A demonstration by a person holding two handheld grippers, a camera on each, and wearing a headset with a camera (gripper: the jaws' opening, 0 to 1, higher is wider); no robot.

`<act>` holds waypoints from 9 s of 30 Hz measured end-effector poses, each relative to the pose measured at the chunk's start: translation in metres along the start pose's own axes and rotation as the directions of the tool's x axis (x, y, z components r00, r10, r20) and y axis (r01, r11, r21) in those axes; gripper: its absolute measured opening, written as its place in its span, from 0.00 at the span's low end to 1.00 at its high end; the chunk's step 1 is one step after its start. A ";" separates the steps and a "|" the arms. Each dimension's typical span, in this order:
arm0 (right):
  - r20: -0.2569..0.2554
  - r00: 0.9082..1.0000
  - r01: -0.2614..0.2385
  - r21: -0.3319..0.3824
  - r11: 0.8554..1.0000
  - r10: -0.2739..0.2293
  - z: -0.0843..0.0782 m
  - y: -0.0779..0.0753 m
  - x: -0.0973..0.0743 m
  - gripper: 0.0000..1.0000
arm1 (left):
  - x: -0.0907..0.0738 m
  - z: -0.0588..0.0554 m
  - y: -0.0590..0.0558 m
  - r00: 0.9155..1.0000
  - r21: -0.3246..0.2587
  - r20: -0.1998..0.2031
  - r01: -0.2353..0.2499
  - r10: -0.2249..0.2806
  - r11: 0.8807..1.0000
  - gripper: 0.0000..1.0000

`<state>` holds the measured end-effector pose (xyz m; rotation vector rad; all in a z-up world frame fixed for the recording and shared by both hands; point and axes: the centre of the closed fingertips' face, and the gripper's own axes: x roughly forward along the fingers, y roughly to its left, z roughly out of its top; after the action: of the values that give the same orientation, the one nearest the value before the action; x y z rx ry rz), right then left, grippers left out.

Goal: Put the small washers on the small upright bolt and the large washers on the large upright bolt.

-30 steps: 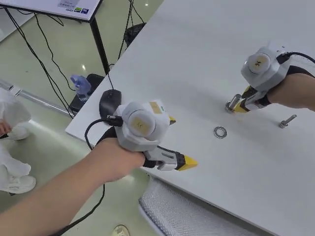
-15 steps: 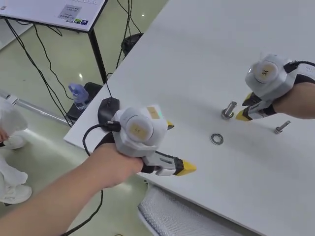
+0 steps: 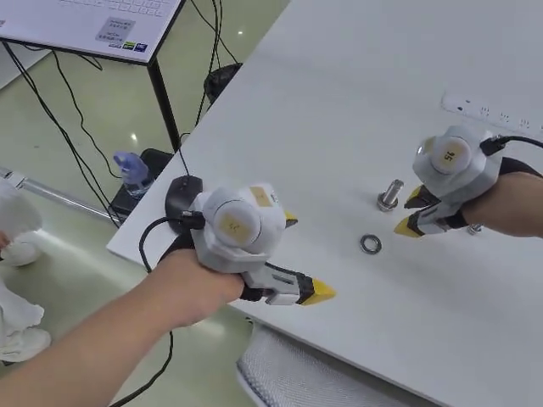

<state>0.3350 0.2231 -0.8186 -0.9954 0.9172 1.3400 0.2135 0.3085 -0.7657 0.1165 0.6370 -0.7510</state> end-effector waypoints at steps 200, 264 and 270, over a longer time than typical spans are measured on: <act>-0.068 0.997 0.038 0.111 0.993 -0.030 0.013 -0.070 0.027 0.22 | 0.014 -0.007 -0.006 0.998 0.014 -0.055 0.022 -0.021 1.000 0.73; -0.059 0.997 0.047 0.083 0.995 -0.042 0.005 -0.065 0.036 0.30 | 0.012 -0.014 -0.007 0.997 -0.002 -0.078 0.026 -0.026 1.000 0.77; -0.026 0.998 0.059 0.087 0.995 -0.056 0.008 -0.067 0.028 0.33 | 0.012 -0.012 -0.008 0.997 -0.002 -0.073 0.023 -0.023 1.000 0.77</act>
<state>0.4023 0.2414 -0.8397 -0.9650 0.9499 1.2322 0.2083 0.2992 -0.7816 0.1361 0.7091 -0.7717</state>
